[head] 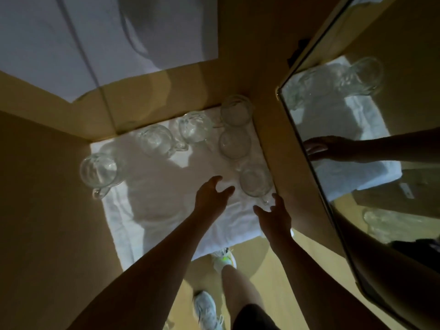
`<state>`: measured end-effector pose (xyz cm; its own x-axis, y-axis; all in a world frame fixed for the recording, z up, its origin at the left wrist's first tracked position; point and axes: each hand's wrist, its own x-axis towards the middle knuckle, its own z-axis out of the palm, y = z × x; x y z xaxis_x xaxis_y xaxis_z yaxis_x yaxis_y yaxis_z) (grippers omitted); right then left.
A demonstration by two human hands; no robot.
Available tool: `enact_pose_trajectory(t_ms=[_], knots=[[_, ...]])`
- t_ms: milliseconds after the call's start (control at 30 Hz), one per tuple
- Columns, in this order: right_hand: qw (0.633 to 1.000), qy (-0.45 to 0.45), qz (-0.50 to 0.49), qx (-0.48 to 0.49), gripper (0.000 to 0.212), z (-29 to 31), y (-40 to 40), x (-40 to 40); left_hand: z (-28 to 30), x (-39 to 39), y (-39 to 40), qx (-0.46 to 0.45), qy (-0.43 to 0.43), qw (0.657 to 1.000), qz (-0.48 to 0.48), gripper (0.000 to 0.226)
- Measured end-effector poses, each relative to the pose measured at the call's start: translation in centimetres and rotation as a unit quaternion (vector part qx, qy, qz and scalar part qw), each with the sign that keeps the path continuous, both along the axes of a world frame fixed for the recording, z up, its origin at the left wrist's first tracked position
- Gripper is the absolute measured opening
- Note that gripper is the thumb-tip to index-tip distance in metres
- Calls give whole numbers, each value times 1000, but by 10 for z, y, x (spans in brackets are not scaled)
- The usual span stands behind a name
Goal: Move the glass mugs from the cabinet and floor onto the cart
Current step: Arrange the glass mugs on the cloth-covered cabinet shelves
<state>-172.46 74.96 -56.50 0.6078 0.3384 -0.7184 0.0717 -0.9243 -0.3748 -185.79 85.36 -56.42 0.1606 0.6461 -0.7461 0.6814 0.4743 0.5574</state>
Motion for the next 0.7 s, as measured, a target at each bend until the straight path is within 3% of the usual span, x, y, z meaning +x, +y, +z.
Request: enact_pose_trajectory(t_ms=[200,367,467,700], knots=[[999,36,-25,10,63,-25,10,7,-38,32,20,-16,-55,998,19,51],[997,56,-60,12,17,-44,11,11,-59,46,27,-62,-95,992,59,48],[995,71,-69,16,19,-44,10,13,-59,53,28,-95,-118,981,119,40],[988,115,-104,15,14,-41,4,10,-56,43,24,-115,-118,980,112,34]])
